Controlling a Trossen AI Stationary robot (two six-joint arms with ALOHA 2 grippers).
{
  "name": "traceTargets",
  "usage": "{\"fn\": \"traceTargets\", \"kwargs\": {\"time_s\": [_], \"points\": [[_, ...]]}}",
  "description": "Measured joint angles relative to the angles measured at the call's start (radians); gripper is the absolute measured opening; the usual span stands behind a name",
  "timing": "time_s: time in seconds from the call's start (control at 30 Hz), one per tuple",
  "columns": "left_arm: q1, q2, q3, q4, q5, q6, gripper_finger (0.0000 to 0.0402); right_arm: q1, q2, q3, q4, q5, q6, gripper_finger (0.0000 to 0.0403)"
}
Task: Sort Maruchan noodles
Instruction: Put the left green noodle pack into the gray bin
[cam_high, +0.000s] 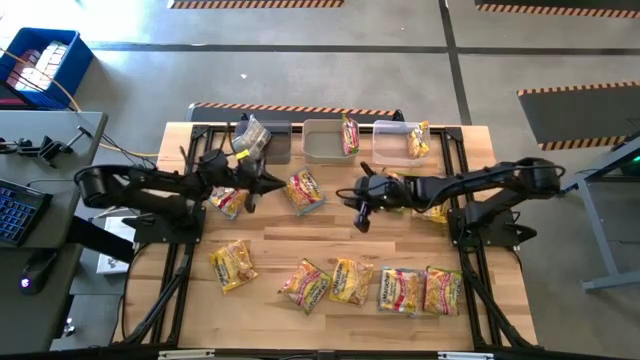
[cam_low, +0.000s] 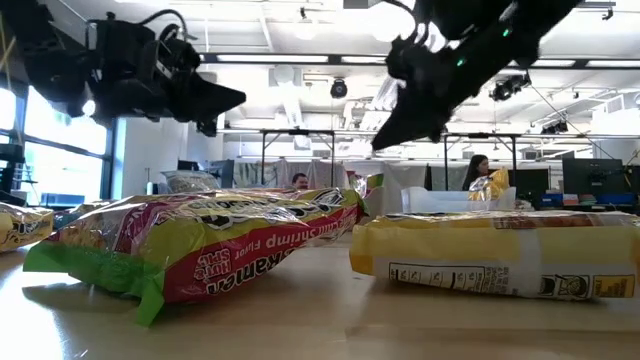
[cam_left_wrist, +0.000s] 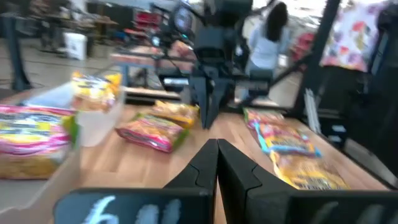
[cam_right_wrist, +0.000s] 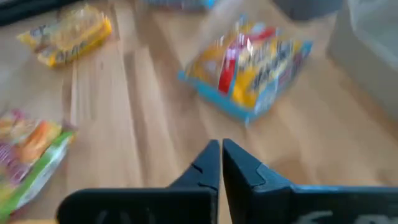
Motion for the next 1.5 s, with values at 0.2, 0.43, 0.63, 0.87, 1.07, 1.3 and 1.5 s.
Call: {"fn": "traceTargets", "kwargs": {"time_s": [0.2,0.43,0.63,0.87,1.07,1.3,1.5], "points": [[-0.053,0.125,0.024,-0.005,0.017,0.061,0.0000,0.049,0.020,0.036,-0.061,-0.130,0.183,0.0006],[-0.118,0.248,0.056,-0.010,0.030,0.048,0.0000,0.065,0.095,0.036,0.034,-0.262,0.259,0.0075],[-0.224,0.306,0.178,-0.059,0.230,-0.078,0.0011,0.050,0.099,0.035,0.026,-0.267,0.142,0.0125],[-0.403,0.373,0.356,-0.477,0.166,0.042,0.0060,0.056,0.098,-0.064,0.113,-0.254,0.003,0.0067],[-0.503,0.465,0.515,-0.687,0.059,0.113,0.0105,0.058,0.098,-0.194,0.353,-0.266,-0.001,0.0013],[-0.567,0.583,0.650,-0.785,0.057,0.104,0.0134,0.058,0.098,-0.247,0.416,-0.262,-0.006,0.0015],[-0.597,0.657,0.725,-0.832,0.043,0.062,0.0145,0.058,0.098,-0.247,0.419,-0.262,-0.062,0.0002]]}}
